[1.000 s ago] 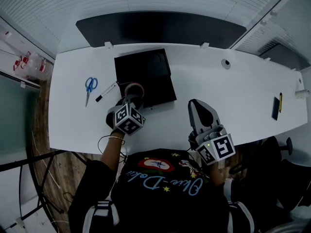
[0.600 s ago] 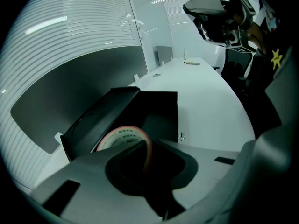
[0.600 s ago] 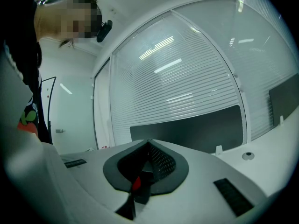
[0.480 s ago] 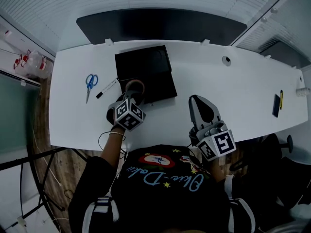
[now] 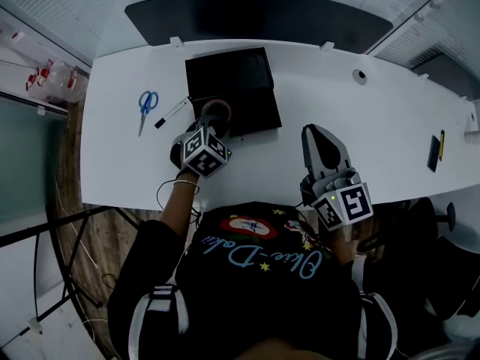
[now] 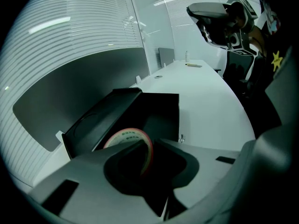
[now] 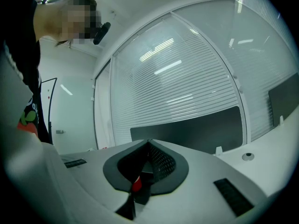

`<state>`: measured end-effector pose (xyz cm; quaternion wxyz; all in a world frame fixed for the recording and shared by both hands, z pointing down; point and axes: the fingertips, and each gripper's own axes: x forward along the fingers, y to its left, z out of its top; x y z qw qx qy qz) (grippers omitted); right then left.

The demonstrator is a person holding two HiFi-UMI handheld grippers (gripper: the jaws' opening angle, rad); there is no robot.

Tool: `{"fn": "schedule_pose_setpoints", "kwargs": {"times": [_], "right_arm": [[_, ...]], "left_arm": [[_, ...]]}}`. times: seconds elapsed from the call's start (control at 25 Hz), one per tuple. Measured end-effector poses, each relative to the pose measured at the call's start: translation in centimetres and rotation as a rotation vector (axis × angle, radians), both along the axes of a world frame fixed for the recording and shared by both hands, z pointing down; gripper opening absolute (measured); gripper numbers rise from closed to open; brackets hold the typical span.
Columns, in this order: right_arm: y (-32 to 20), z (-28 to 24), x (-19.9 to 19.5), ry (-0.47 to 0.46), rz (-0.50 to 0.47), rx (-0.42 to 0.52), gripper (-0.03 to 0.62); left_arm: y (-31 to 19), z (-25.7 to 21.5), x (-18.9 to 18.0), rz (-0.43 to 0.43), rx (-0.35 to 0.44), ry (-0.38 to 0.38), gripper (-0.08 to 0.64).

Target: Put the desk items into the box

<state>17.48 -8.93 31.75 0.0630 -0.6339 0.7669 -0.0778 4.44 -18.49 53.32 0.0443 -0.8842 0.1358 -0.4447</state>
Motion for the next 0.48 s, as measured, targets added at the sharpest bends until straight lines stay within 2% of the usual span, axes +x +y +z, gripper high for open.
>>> {"fn": "schedule_pose_setpoints", "kwargs": {"times": [0.2, 0.48], "right_arm": [[0.2, 0.0, -0.1, -0.003, -0.002, 0.006, 0.003], [0.3, -0.3, -0.4, -0.001, -0.014, 0.014, 0.003]], "left_arm": [[0.4, -0.4, -0.1, -0.020, -0.018, 0.044, 0.095], [1.1, -1.3, -0.4, -0.042, 0.003, 0.090, 0.094]]}}
